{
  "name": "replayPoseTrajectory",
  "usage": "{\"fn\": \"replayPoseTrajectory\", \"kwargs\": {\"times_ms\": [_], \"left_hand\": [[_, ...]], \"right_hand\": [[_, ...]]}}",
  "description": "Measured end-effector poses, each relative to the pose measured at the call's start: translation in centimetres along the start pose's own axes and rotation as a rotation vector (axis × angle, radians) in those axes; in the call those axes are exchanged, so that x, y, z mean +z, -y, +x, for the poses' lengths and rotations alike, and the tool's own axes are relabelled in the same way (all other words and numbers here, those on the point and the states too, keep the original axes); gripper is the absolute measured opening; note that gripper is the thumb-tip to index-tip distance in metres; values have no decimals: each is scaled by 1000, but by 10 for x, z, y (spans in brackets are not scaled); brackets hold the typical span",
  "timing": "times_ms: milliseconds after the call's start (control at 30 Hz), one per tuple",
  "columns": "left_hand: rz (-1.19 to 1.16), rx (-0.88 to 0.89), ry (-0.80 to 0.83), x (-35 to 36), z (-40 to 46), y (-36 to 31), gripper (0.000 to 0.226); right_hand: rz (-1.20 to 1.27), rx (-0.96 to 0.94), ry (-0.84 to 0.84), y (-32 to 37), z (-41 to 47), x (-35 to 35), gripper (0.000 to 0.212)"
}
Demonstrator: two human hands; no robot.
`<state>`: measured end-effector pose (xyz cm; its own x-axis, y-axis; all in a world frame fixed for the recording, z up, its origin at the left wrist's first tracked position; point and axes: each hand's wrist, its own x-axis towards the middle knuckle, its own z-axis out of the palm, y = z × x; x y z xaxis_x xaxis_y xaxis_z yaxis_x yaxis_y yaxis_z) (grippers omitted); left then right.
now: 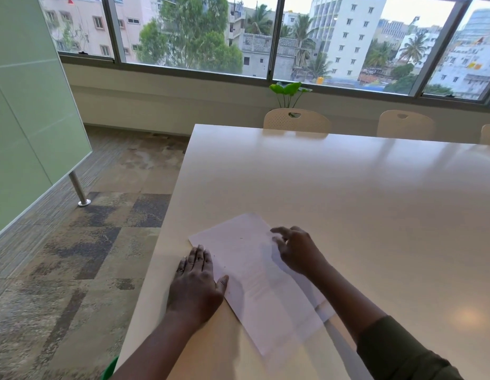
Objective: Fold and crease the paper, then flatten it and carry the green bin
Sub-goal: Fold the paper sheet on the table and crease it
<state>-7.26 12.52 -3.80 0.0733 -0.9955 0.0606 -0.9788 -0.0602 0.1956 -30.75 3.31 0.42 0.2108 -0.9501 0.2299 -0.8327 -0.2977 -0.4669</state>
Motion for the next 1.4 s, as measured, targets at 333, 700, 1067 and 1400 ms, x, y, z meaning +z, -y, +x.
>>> {"fn": "replayPoseTrajectory", "kwargs": {"times_ms": [333,700,1067,1400], "left_hand": [[-4,2,25,0,-1,0,89],[6,20,51,4,0,3,88],[32,17,66,3,2,3,87],[27,17,71,4,2,2,87]], "right_hand": [[145,53,-152,0,-22,-2,16],[-10,-72,-132,-2,-34,17,10],[-107,-84,-30,-2,-7,17,16],[-176,-44,-46,-1,-2,9,15]]}}
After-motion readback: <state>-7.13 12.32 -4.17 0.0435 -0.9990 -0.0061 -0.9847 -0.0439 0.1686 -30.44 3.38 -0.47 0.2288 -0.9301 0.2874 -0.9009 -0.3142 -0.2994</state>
